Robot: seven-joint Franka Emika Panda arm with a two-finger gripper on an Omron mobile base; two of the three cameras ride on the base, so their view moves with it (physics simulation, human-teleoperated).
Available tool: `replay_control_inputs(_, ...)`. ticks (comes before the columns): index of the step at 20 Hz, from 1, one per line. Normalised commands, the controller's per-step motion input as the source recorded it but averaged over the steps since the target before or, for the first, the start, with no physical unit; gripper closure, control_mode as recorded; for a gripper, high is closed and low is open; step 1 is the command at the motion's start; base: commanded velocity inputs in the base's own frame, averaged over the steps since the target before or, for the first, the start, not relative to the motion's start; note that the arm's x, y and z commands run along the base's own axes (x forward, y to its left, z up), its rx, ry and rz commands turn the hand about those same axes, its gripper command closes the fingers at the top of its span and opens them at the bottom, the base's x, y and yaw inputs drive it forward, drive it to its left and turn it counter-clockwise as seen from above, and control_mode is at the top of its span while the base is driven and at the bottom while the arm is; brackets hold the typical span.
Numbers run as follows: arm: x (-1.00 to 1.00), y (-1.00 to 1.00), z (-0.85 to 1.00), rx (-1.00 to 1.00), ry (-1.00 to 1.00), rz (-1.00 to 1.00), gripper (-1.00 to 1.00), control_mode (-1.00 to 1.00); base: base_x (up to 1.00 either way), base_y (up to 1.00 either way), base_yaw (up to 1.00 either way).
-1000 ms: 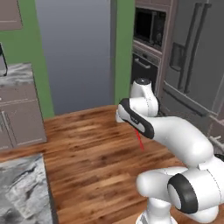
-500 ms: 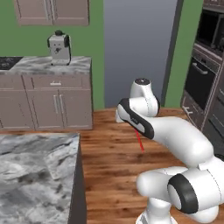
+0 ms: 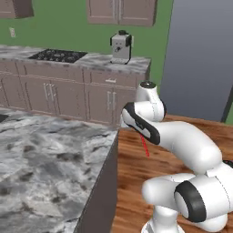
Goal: Take a straw from the drawer in front and place it inside the glass cup on the dining counter.
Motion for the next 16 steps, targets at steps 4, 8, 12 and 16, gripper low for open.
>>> replay_control_inputs(4, 0.00, 0.00, 0.00, 0.00, 0.00, 0.00, 1.00, 1.00, 0.00, -0.02, 0.53)
replay_control_inputs(8, 0.00, 0.00, 0.00, 0.00, 0.00, 0.00, 1.00, 1.00, 0.00, -0.02, 0.53)
replay_control_inputs(12, 0.00, 0.00, 0.00, 0.00, 0.00, 0.00, 1.00, 1.00, 0.00, -0.03, 0.53)
replay_control_inputs(16, 0.00, 0.00, 0.00, 0.00, 0.00, 0.00, 1.00, 1.00, 0.00, -0.01, 0.53)
